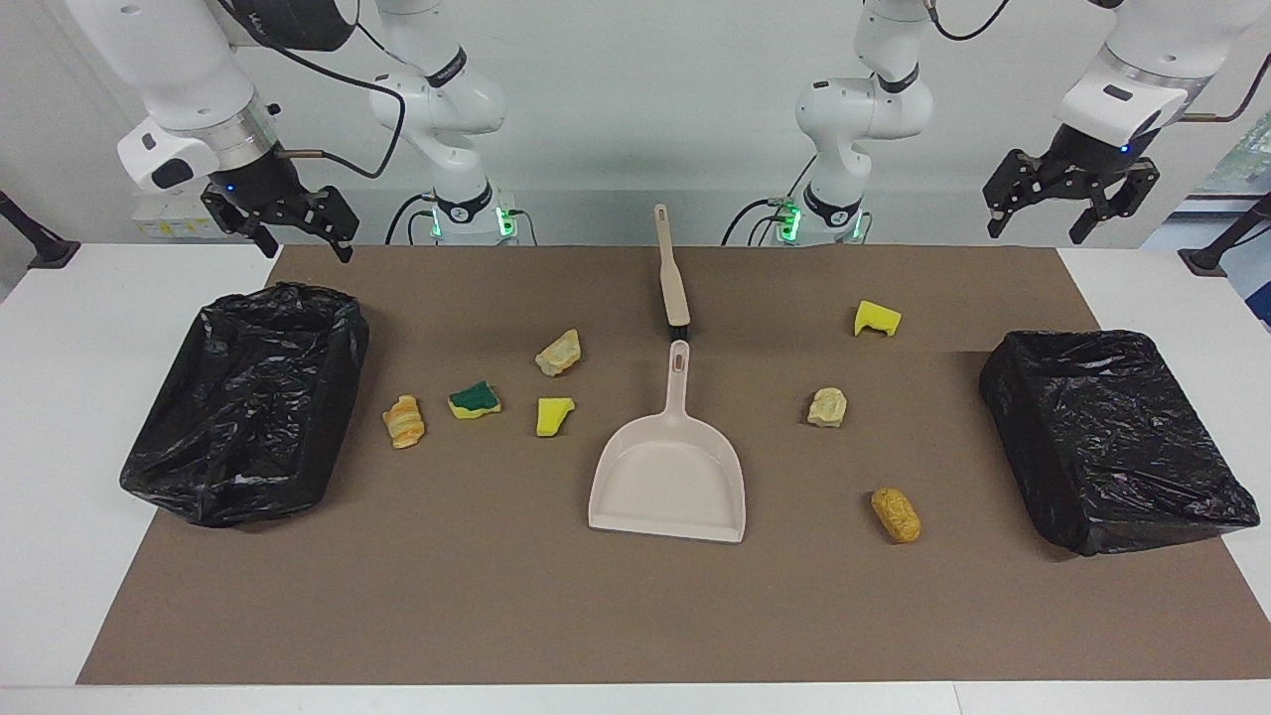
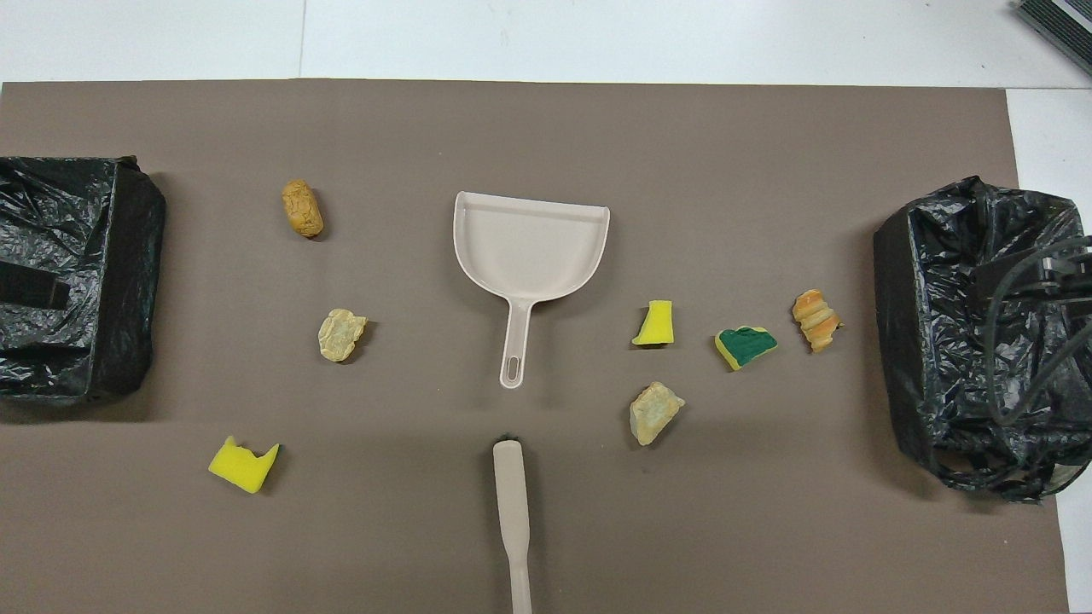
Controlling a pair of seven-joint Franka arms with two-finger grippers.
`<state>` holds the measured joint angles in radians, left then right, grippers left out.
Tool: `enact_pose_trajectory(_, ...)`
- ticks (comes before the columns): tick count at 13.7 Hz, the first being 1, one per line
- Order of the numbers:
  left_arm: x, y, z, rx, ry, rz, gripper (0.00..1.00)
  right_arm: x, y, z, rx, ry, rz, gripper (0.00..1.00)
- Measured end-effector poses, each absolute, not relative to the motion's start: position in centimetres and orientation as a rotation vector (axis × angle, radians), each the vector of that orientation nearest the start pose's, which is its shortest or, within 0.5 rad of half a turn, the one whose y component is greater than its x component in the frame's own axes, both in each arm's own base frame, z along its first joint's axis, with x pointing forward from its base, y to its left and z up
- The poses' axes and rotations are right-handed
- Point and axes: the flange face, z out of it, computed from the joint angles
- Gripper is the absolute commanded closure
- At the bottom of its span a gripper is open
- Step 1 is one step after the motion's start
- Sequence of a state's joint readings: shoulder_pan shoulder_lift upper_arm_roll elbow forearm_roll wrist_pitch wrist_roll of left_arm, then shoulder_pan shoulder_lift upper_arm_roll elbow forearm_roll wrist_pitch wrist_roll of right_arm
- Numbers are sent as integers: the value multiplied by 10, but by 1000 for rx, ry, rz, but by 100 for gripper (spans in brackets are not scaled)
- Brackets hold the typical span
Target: Sweep and dump trash in bin
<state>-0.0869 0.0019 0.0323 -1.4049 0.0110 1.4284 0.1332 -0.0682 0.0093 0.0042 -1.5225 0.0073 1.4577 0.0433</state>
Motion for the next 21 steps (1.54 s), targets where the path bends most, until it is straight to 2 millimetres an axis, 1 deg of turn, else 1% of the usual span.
enact_pose_trajectory(6,537,-29,694,-3115,295,-51,0,545,-34,631,-3127,166,120,0)
enact_pose_trajectory(11,535,-30,693,-3116,296,-36,0,547,-25,624,-3129,141,114,0)
enact_pose_trajectory(14,532,-30,692,-3116,299,-25,0,552,-5,620,-3130,150,98,0)
enact_pose_trajectory(17,530,-30,692,-3116,299,-23,0,564,24,607,-3129,154,67,0)
enact_pose_trajectory(21,520,-41,684,-3114,332,9,0,583,81,578,-3102,281,48,0)
